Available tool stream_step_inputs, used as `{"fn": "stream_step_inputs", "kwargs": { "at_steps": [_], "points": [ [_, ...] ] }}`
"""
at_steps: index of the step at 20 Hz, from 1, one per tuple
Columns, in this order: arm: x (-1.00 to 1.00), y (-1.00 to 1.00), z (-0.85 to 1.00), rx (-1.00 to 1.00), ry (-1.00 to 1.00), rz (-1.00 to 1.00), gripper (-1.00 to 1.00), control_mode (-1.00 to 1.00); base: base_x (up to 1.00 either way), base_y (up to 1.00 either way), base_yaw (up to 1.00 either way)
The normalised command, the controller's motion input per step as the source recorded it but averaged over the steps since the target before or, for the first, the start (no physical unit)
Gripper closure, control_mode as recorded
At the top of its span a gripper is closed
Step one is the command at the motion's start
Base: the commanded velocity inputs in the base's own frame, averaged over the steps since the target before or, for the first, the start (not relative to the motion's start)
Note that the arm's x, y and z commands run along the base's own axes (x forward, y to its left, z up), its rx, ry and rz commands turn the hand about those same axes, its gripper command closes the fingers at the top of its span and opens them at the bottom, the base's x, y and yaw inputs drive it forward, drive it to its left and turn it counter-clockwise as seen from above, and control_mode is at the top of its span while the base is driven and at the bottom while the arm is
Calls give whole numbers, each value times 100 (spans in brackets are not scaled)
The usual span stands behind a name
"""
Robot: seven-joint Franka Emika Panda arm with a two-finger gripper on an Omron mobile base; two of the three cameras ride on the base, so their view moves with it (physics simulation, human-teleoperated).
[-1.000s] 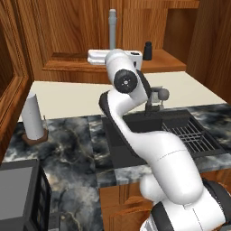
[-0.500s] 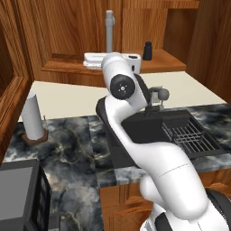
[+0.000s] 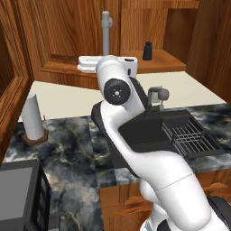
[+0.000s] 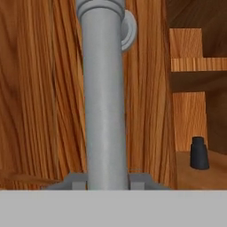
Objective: Open the cabinet. Place the bowl and condiment on the counter. Then place the lime and garlic on the cutting board.
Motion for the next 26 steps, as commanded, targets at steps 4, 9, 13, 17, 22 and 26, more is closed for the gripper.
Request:
{"fn": "stream_step_inputs", "kwargs": {
  "at_steps": [4,9,13,17,22,26],
  "points": [
    [-3,12,0,-1,1,0,-100,-100,0,0,0],
    [-38,0,0,1,-1,1,-100,-100,0,0,0],
    [-76,0,0,1,-2,0,-100,-100,0,0,0],
    [-75,-8,3,8,0,0,-100,-100,0,0,0],
    [-73,-27,13,15,0,0,-100,-100,0,0,0],
    [-68,-39,19,18,0,1,-100,-100,0,0,0]
  ]
}}
